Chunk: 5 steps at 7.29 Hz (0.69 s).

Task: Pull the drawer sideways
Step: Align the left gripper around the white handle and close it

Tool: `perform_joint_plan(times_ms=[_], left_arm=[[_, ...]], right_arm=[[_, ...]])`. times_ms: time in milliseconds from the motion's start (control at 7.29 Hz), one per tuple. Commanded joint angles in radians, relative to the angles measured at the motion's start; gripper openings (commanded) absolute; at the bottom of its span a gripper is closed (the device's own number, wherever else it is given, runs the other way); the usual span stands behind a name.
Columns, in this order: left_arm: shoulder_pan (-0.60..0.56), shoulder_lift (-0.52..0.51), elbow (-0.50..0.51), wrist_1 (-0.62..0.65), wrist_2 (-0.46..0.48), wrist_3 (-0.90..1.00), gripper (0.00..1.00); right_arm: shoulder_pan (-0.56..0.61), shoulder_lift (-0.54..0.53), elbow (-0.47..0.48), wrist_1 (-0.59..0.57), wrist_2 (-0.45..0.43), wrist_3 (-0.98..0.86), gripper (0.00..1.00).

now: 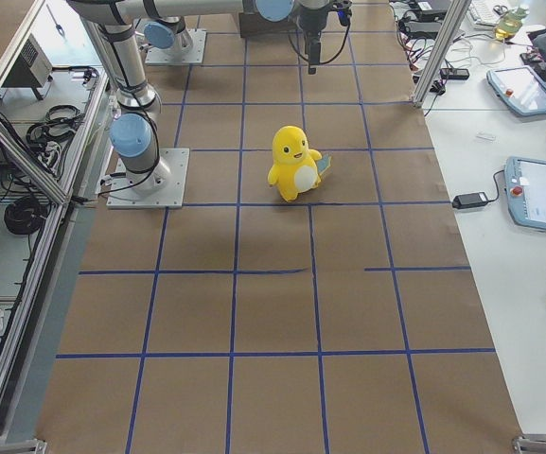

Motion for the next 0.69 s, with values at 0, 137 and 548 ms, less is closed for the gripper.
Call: perform_joint_plan(times_ms=[0,137,548], left_arm=[[0.000,-0.004,0.000,0.000,0.000,-0.004,0.37],[0.000,-0.001,0.002,0.000,-0.001,-0.001,0.35],[0.000,-0.001,0.002,0.002,-0.001,0.002,0.29]], right_arm=[[0.000,0.000,0.000,0.000,0.000,0.000,1.00],[0.000,0.000,0.000,0.000,0.000,0.000,1.00],[0.000,0.000,0.000,0.000,0.000,0.000,1.00]])
